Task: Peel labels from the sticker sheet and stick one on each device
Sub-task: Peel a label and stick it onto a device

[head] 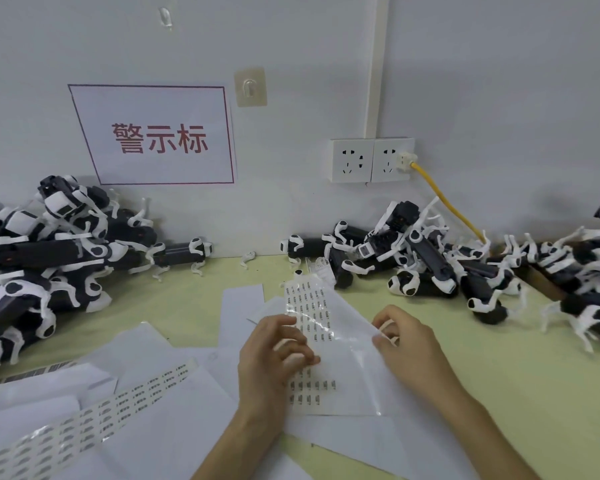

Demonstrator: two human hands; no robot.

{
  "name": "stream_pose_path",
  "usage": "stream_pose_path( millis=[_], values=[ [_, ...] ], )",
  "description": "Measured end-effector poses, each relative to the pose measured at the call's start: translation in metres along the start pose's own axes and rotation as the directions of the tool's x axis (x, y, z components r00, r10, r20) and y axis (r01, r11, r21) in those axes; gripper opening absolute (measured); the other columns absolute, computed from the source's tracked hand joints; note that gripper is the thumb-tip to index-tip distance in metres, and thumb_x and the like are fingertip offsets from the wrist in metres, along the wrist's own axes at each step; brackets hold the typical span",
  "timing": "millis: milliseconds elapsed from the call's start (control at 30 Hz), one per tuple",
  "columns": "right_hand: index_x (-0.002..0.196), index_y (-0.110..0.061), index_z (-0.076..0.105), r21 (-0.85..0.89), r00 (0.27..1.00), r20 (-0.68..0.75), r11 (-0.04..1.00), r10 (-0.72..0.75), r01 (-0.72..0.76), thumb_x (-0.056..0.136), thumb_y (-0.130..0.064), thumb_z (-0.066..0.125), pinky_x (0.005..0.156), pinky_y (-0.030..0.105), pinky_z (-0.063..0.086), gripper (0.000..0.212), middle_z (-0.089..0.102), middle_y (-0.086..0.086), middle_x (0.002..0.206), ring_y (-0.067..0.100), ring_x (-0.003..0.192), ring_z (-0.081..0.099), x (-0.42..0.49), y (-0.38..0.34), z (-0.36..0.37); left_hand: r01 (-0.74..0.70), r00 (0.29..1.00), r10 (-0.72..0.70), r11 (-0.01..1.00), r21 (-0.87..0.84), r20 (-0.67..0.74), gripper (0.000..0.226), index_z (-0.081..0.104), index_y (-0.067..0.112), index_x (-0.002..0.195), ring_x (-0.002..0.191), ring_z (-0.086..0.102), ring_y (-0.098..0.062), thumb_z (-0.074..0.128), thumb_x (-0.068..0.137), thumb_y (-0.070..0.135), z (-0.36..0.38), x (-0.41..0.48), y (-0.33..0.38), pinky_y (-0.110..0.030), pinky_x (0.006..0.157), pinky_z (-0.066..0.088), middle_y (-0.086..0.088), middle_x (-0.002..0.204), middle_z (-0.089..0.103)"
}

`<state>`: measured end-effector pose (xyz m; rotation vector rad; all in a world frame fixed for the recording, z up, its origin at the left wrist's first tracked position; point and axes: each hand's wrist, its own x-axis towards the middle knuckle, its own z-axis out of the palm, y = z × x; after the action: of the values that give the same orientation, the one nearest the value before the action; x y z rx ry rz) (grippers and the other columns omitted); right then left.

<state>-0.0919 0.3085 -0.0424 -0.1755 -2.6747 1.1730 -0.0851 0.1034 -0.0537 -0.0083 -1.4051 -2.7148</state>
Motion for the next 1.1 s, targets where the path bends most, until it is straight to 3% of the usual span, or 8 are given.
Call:
stream_pose_path(
  millis=[67,133,233,433,567,700,833,1100],
  values=[
    [0.085,-0.034,0.054,0.05,0.994,-0.097,0.997,-0.045,0.05,0.095,-0.01,0.061,0.058,0.023,0.043,0.027,0.067,-0.015,0.079,0.003,0.064,0.058,0.001,-0.001,-0.003,-0.252,0.959,0.276,0.93,0.267,-0.057,0.027,0.067,0.01,0.102,0.091,0.069,-0.022,0.065,0.081,0.027,-0.002,-0.002,-0.004,-0.03,0.078,0.057,-0.006,0.097,0.068],
    [0.09,-0.033,0.057,0.105,0.975,-0.196,0.987,-0.101,0.123,0.096,-0.008,0.06,0.059,0.024,0.042,0.025,0.067,-0.015,0.078,0.01,0.064,0.059,0.002,-0.001,-0.005,-0.293,0.929,0.363,0.836,0.464,-0.068,0.045,0.059,0.026,0.12,0.115,0.062,-0.004,0.074,0.079,0.037,-0.003,-0.003,-0.006,-0.021,0.09,0.051,0.014,0.118,0.065],
    [0.094,-0.028,0.059,0.2,0.951,-0.283,0.963,-0.122,0.183,0.096,-0.007,0.06,0.058,0.018,0.04,0.021,0.069,-0.011,0.069,0.013,0.065,0.056,0.005,0.0,-0.009,-0.1,0.977,0.179,0.867,0.488,-0.119,0.054,0.049,0.034,0.132,0.114,0.062,0.003,0.079,0.088,0.026,-0.004,0.001,-0.002,-0.021,0.089,0.048,0.017,0.129,0.06],
    [0.09,-0.035,0.061,0.223,0.947,-0.297,0.955,-0.123,0.194,0.091,-0.004,0.067,0.065,0.01,0.041,0.031,0.07,-0.017,0.073,0.004,0.071,0.061,0.001,-0.006,-0.008,0.01,1.0,0.004,0.85,0.527,-0.026,0.012,0.072,0.016,0.104,0.081,0.077,-0.02,0.069,0.094,0.011,-0.006,0.003,-0.003,-0.036,0.078,0.058,-0.004,0.088,0.08],
    [0.118,-0.022,0.067,-0.03,0.882,-0.393,0.962,-0.26,0.27,0.08,-0.002,0.078,0.093,0.041,0.045,0.045,0.067,-0.008,0.114,0.019,0.106,0.058,-0.005,-0.011,-0.004,0.013,1.0,0.002,0.883,0.47,-0.031,0.008,0.069,0.009,0.101,0.084,0.077,-0.029,0.069,0.094,0.007,-0.008,0.003,-0.005,-0.04,0.075,0.058,-0.011,0.09,0.079],
    [0.114,-0.037,0.067,0.092,0.916,-0.141,0.916,-0.376,0.391,0.087,-0.016,0.076,0.088,0.013,0.04,0.036,0.059,-0.024,0.117,-0.002,0.104,0.056,-0.012,-0.016,0.01,-0.047,0.999,0.03,0.87,0.491,0.043,0.009,0.07,0.007,0.096,0.088,0.076,-0.027,0.072,0.09,0.0,-0.007,0.003,-0.008,-0.036,0.07,0.062,-0.009,0.093,0.078],
    [0.124,-0.035,0.067,0.028,0.897,0.008,0.897,-0.442,0.442,0.093,-0.032,0.07,0.102,0.023,0.041,0.031,0.057,-0.025,0.12,-0.002,0.117,0.049,-0.017,-0.014,0.033,-0.145,0.989,0.12,0.806,0.574,0.082,0.016,0.075,0.014,0.082,0.075,0.061,-0.015,0.078,0.083,-0.001,-0.008,0.006,-0.013,-0.029,0.068,0.054,0.001,0.083,0.067],
    [0.116,-0.033,0.072,0.04,0.89,-0.077,0.89,-0.45,0.454,0.091,-0.024,0.074,0.092,0.019,0.044,0.027,0.06,-0.025,0.109,0.001,0.109,0.053,-0.015,-0.011,0.038,-0.006,0.977,-0.079,0.918,0.398,0.196,0.028,0.068,0.007,0.117,0.095,0.074,-0.039,0.067,0.092,-0.006,-0.008,0.004,-0.009,-0.047,0.079,0.06,-0.024,0.102,0.076]
  ],
)
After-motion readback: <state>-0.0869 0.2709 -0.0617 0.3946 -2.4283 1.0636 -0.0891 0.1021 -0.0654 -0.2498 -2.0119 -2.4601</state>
